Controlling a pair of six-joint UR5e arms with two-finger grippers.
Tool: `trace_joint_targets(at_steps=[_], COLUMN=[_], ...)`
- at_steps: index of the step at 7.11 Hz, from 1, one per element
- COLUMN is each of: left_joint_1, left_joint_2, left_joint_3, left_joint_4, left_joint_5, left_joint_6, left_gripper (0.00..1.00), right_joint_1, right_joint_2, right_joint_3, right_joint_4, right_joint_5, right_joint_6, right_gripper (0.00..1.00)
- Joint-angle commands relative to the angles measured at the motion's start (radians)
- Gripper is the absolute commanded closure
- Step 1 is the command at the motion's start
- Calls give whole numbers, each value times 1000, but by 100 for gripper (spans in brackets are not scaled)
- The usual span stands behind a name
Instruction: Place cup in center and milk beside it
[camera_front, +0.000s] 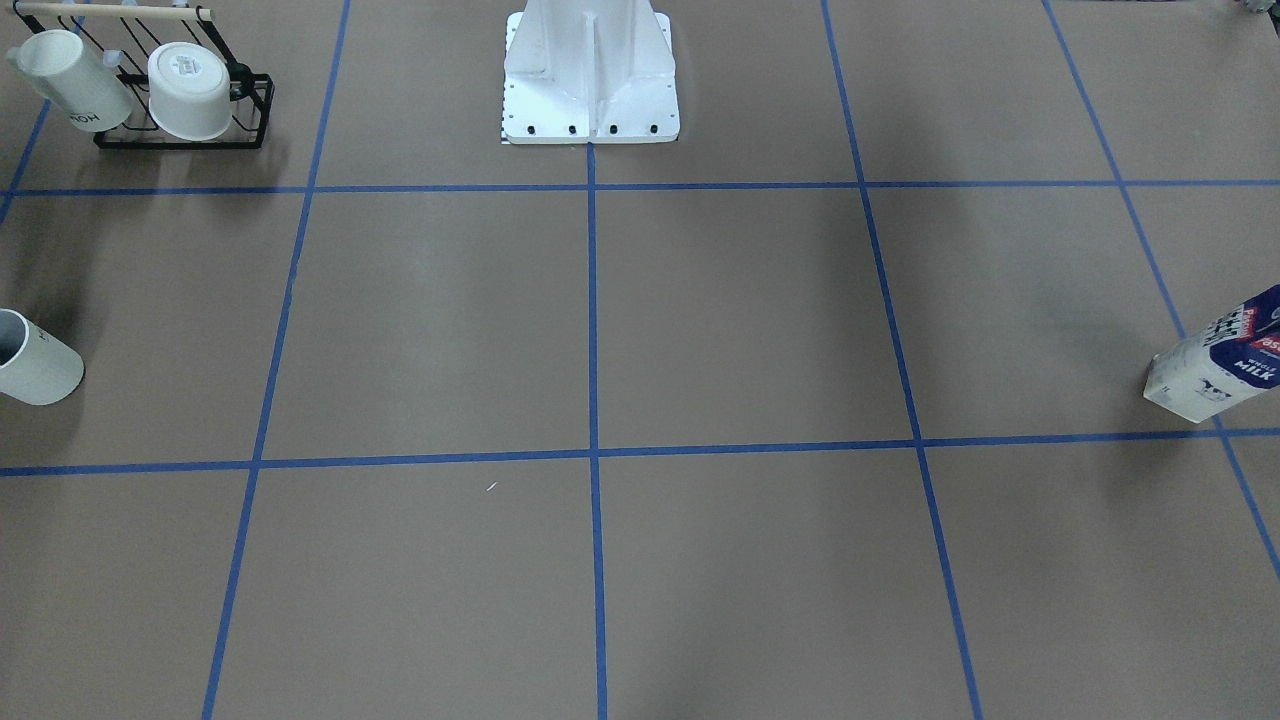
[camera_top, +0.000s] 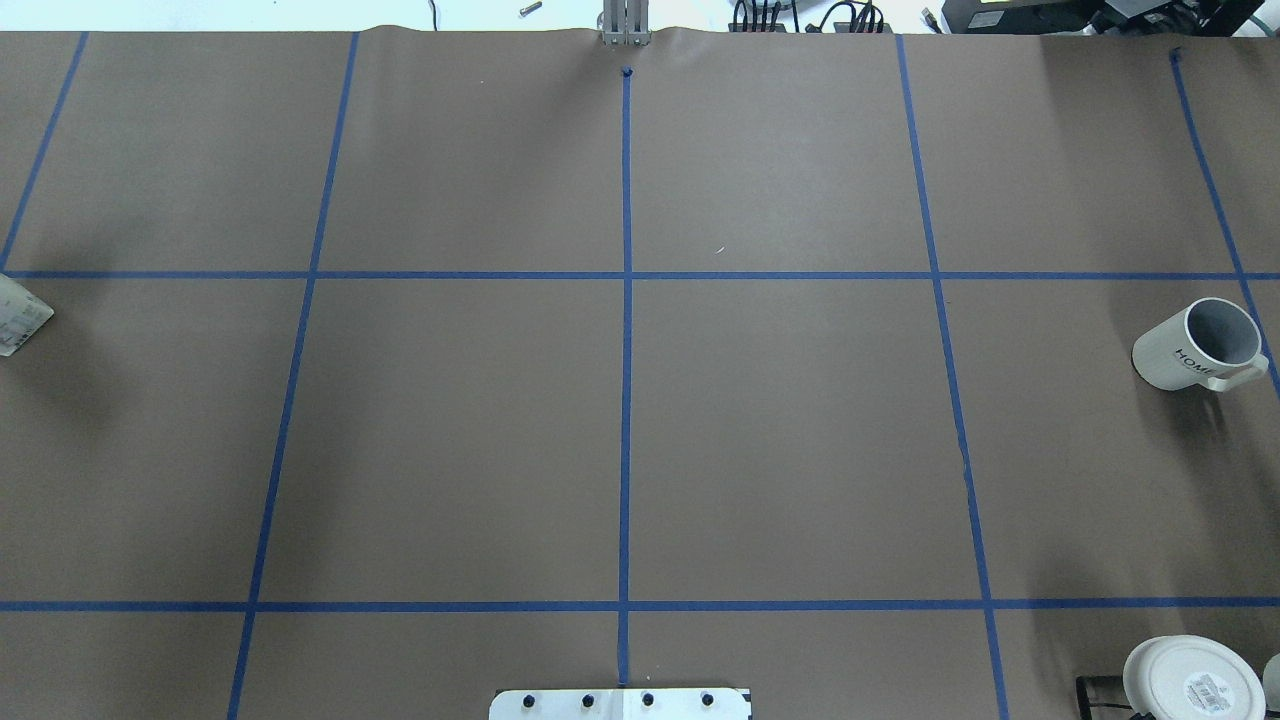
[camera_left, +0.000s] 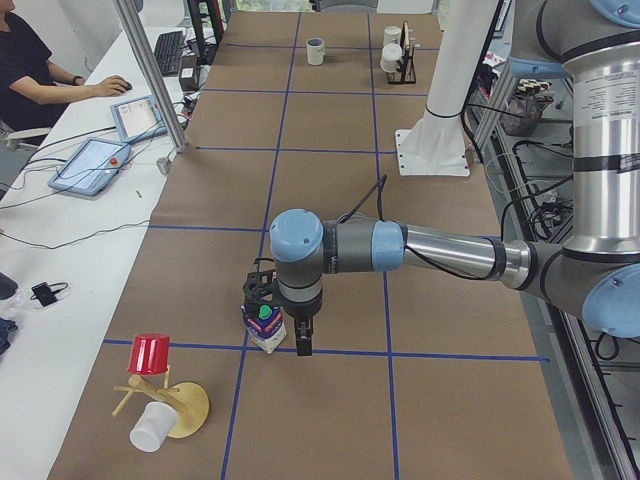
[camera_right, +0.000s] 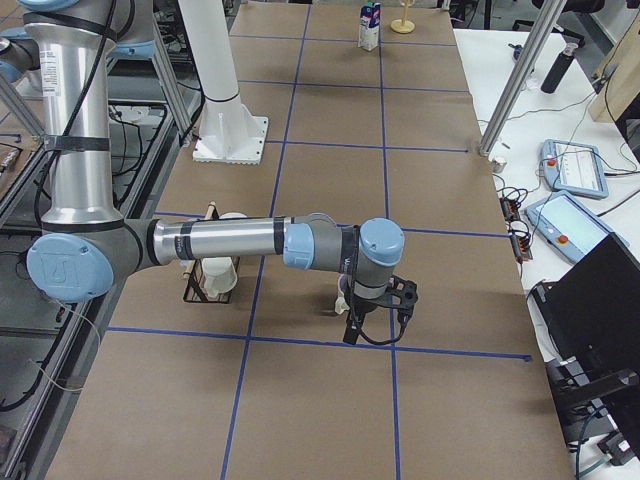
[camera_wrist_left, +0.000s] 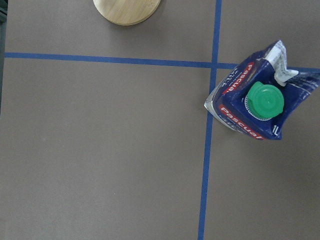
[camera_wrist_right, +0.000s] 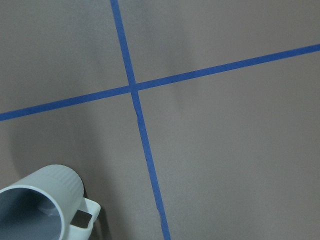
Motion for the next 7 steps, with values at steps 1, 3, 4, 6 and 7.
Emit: trace_joint_targets(at_steps=[1, 3, 4, 6, 7], left_joint_1=[0, 0, 0, 0, 0], left_joint_2=[1, -1, -2, -11, -13], left_joint_3=[11, 11, 11, 14, 17], left_joint_4=[-1, -1, -1, 2, 2], left_joint_5=[0, 1, 1, 3, 7], left_joint_6=[2, 4, 4, 4, 4], left_gripper=[2, 2, 2, 2, 2], right_joint_1=[0, 0, 0, 0, 0], right_joint_2=[-6, -5, 1, 6, 14], right_joint_3=[2, -1, -1, 8, 28], right_joint_4=[0, 8, 11, 11, 11], right_joint_5=[11, 10, 7, 13, 13], right_joint_6=[0, 2, 2, 0, 0], right_gripper=[0, 0, 0, 0, 0])
